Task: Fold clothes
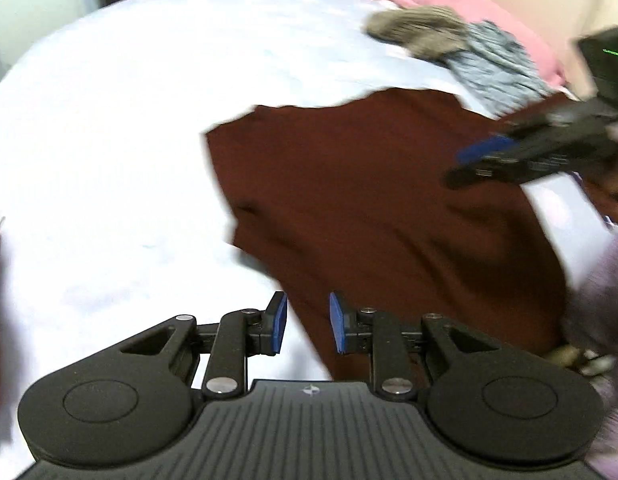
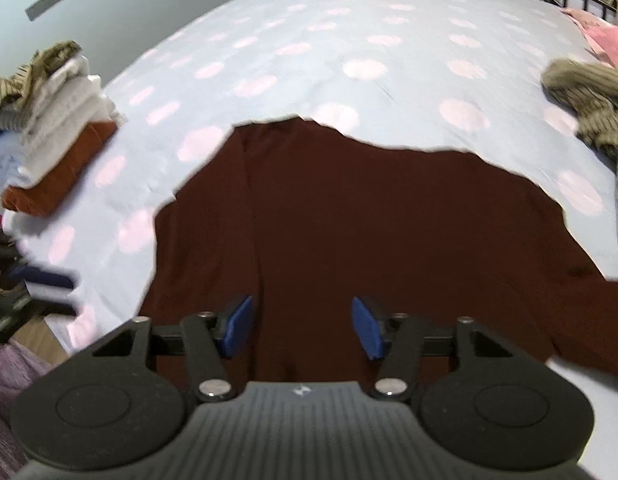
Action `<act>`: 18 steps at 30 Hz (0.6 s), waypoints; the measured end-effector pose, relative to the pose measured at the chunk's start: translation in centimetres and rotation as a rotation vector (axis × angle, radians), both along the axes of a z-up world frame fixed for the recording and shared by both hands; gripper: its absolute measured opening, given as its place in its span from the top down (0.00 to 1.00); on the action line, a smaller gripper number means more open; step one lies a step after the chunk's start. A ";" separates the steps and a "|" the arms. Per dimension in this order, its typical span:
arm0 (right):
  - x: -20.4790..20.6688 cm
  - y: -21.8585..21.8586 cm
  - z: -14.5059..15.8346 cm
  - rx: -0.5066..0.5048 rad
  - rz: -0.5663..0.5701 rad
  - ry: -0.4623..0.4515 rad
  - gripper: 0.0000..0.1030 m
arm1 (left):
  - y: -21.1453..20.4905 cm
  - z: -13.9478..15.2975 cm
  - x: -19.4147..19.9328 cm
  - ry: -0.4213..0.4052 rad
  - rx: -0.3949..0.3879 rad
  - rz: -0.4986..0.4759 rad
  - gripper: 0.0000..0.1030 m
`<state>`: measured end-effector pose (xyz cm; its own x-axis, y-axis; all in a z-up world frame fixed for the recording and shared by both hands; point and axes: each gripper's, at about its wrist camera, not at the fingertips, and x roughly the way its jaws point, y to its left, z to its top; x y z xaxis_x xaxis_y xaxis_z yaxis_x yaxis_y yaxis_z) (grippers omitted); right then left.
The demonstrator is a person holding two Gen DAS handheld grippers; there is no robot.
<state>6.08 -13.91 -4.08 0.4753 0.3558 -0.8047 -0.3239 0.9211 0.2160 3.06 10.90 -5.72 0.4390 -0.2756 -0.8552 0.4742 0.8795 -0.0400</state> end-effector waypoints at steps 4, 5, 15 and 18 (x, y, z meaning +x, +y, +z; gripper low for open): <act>1.8 1.5 -0.4 0.035 0.011 -0.001 0.55 | 0.6 -3.4 2.5 -0.039 0.038 0.001 0.79; 2.3 1.8 -0.6 0.042 0.014 0.002 0.55 | 0.7 -4.0 2.9 -0.038 0.044 0.013 0.79; 9.9 6.8 -3.2 0.145 0.002 0.010 0.56 | 0.8 -5.7 4.0 -0.080 -0.004 0.032 0.79; 12.3 8.6 -3.8 0.187 0.003 -0.007 0.56 | 1.3 -5.8 4.0 -0.087 -0.005 0.034 0.79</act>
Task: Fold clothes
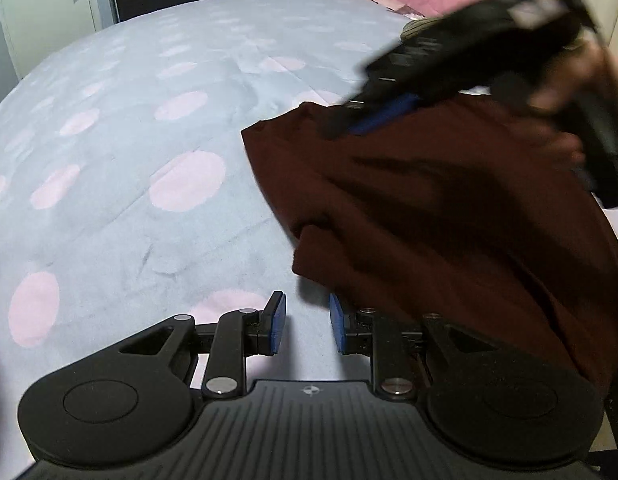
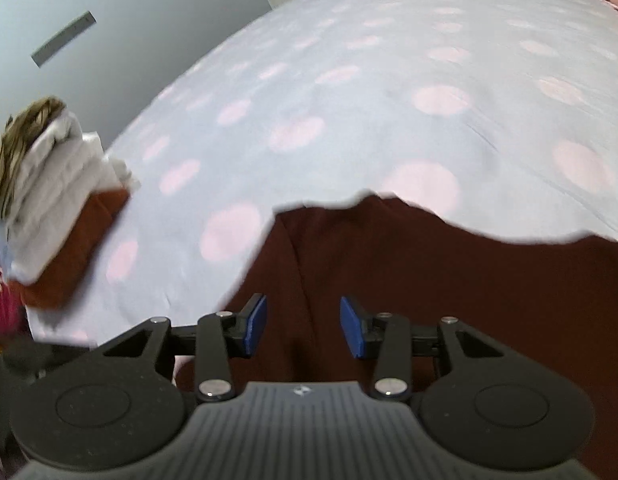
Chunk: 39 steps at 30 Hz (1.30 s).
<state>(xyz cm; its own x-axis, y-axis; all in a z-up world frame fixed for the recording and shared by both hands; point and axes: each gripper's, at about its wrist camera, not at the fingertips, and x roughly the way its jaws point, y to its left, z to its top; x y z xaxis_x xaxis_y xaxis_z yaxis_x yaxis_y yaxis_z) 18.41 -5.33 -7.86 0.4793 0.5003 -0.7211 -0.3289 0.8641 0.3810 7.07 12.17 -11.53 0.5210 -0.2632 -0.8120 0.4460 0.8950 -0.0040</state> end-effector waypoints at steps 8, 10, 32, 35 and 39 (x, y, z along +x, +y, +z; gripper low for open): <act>3.9 3.0 -2.8 0.027 0.011 0.025 0.80 | 0.1 -0.1 0.5 0.012 0.001 0.007 0.79; 3.9 3.4 -3.1 0.010 0.028 0.021 0.95 | 0.2 -0.1 0.7 0.019 0.002 0.023 0.79; 0.0 -4.1 -2.7 -0.113 -0.183 0.116 0.89 | -2.6 0.5 -1.5 -0.074 0.046 -0.054 0.76; -0.8 -4.0 -1.9 -0.149 -0.170 0.072 0.72 | -3.3 0.4 -1.8 -0.088 0.048 -0.058 0.76; -2.1 -4.3 -1.1 -0.189 -0.146 0.039 0.67 | -3.0 0.4 -0.5 -0.102 0.056 -0.075 0.76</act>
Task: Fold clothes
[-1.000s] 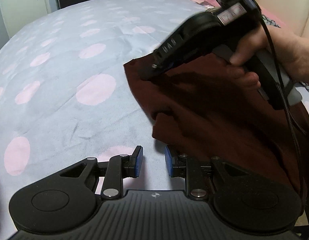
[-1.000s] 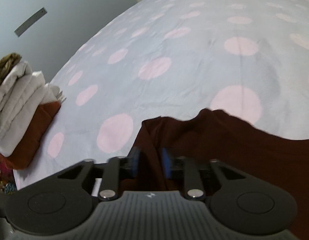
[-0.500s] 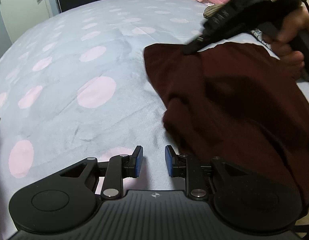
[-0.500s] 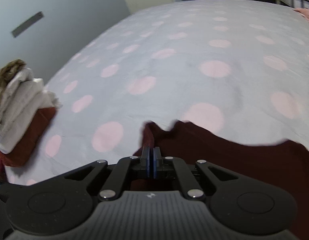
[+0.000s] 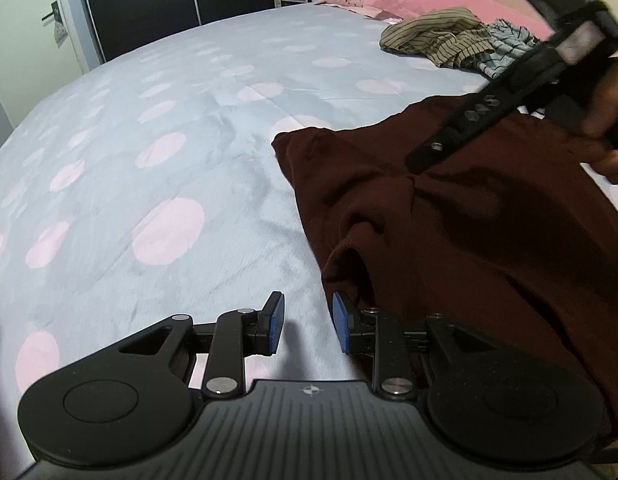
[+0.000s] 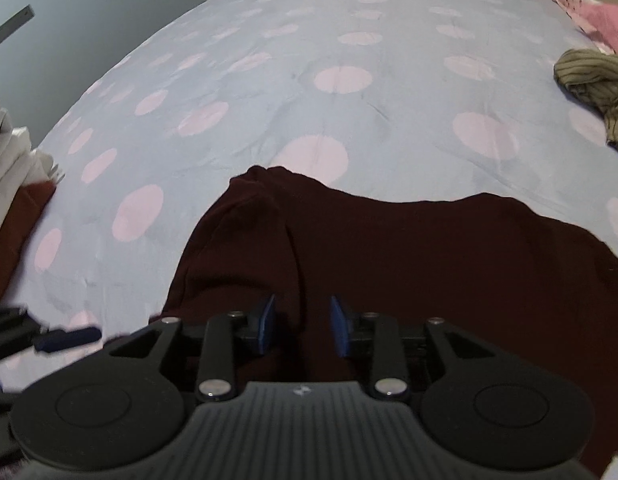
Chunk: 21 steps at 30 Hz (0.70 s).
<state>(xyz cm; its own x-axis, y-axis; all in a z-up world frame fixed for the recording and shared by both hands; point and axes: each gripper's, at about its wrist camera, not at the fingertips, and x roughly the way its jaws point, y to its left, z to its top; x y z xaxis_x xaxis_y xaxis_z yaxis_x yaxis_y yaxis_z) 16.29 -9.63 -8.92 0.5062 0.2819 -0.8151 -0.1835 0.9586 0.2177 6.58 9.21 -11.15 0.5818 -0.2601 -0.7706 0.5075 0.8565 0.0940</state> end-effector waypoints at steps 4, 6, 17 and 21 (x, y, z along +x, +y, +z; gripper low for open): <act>-1.4 -1.2 -0.2 -0.002 0.005 0.035 0.67 | -1.1 -0.3 1.6 -0.021 -0.023 -0.034 0.76; -2.2 -1.7 -0.4 -0.006 0.013 0.054 0.67 | -1.6 0.0 1.5 -0.032 -0.020 -0.052 0.76; -6.9 -1.0 -1.6 0.051 0.137 0.148 0.60 | -1.9 0.4 2.0 -0.053 -0.014 -0.006 0.95; -8.4 -0.1 -2.3 0.058 0.185 0.173 0.59 | 1.6 0.0 3.4 0.010 -0.008 0.170 0.95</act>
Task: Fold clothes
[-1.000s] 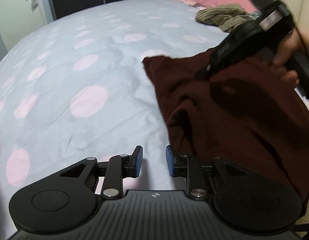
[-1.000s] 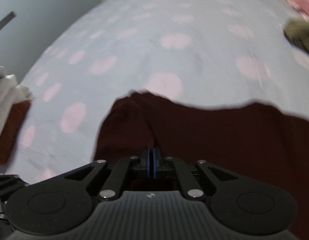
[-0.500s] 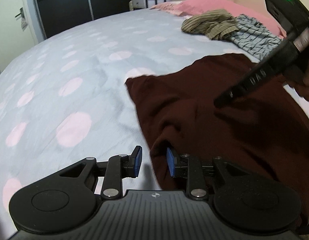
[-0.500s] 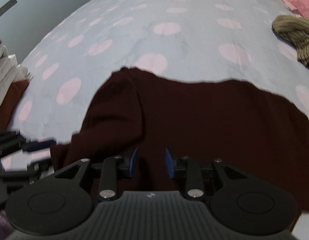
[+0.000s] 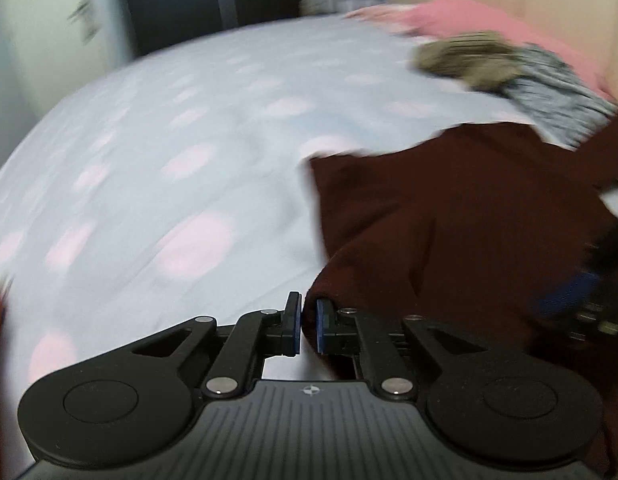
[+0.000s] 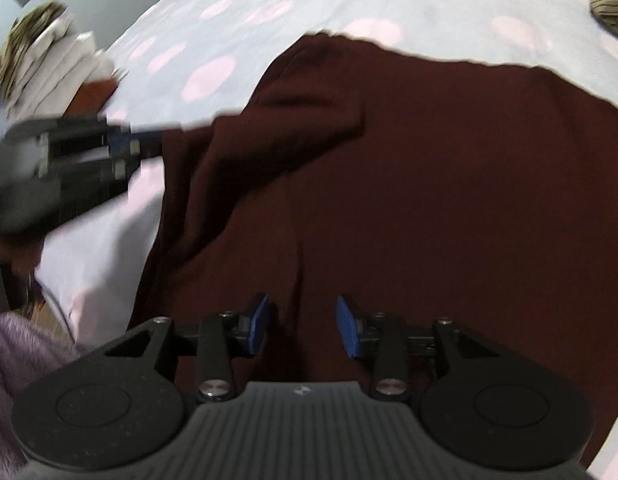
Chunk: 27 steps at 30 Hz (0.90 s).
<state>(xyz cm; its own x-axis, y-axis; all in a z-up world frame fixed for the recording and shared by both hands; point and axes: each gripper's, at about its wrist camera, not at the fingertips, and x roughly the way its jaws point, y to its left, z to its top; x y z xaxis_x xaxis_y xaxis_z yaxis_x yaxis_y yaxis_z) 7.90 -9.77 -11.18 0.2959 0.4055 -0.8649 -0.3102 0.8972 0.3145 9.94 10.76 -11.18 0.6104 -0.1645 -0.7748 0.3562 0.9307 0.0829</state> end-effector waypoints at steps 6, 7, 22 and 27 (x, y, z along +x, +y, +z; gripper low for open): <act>-1.3 0.8 0.0 -0.024 0.042 0.002 0.59 | 1.0 -1.2 0.2 0.034 -0.012 0.039 0.95; -1.5 0.8 0.0 -0.031 0.046 0.002 0.59 | 0.9 -1.0 0.2 0.033 -0.015 0.034 0.95; -6.4 -1.4 1.8 -0.036 0.054 -0.034 0.57 | 1.0 2.9 -6.6 0.124 -0.129 0.089 0.77; -10.5 -0.9 1.8 -0.046 0.074 -0.048 0.54 | -2.5 3.3 -11.5 0.161 -0.170 0.007 0.77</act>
